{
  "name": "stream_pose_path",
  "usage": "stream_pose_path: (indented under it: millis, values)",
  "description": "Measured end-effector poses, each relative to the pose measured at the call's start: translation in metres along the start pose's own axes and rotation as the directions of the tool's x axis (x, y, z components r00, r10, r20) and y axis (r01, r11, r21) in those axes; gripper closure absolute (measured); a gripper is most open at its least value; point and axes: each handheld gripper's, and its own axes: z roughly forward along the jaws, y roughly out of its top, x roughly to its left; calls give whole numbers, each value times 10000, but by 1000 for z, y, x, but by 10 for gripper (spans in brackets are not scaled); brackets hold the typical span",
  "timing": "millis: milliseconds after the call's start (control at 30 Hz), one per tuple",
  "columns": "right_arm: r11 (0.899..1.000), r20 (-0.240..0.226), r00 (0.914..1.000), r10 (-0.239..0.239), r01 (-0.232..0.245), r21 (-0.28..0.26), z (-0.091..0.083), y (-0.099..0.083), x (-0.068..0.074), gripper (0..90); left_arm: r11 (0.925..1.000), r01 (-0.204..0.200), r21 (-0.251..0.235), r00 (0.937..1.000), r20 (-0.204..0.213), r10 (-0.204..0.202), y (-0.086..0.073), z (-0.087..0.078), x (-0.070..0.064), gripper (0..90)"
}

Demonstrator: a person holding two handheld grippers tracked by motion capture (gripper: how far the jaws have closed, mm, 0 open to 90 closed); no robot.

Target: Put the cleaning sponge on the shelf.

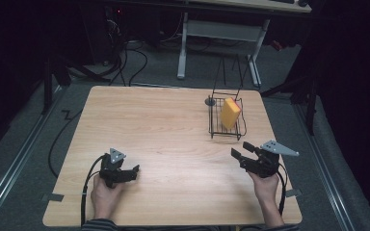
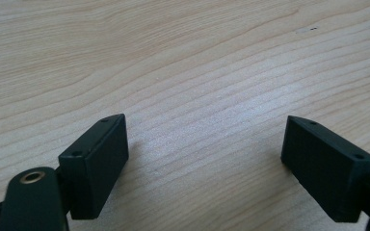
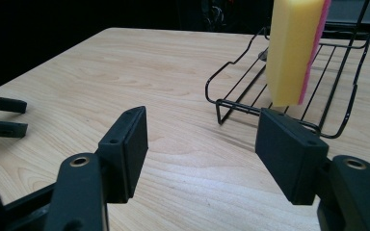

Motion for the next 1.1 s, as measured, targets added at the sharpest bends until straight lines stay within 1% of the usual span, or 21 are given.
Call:
stream_pose_path:
  millis: [233, 500, 733, 900, 1100]
  values:
    - [9996, -25, 10000, -12, 13, 288, 9, -4, 1, 368, 10000, 0, 0, 10000, 0, 0, 0, 0, 0, 174]
    - [9977, -222, 9997, 98, -83, 672, 21, -10, 2, 378, 10000, 0, -1, 10000, 3, 0, 0, 0, 0, 173]
    - [9963, -341, 9993, 126, -96, 860, 28, -13, 4, 379, 10000, 1, 0, 10000, 3, -1, 0, 0, 0, 174]
    - [9947, -397, 9992, 94, -52, 1032, 34, -14, 5, 378, 10000, -1, 2, 10000, 3, 1, 0, 0, 0, 173]
    - [9922, -358, 9993, -123, 166, 1239, 43, -15, 5, 376, 10000, 2, 0, 10000, 2, -2, 0, 0, 0, 174]
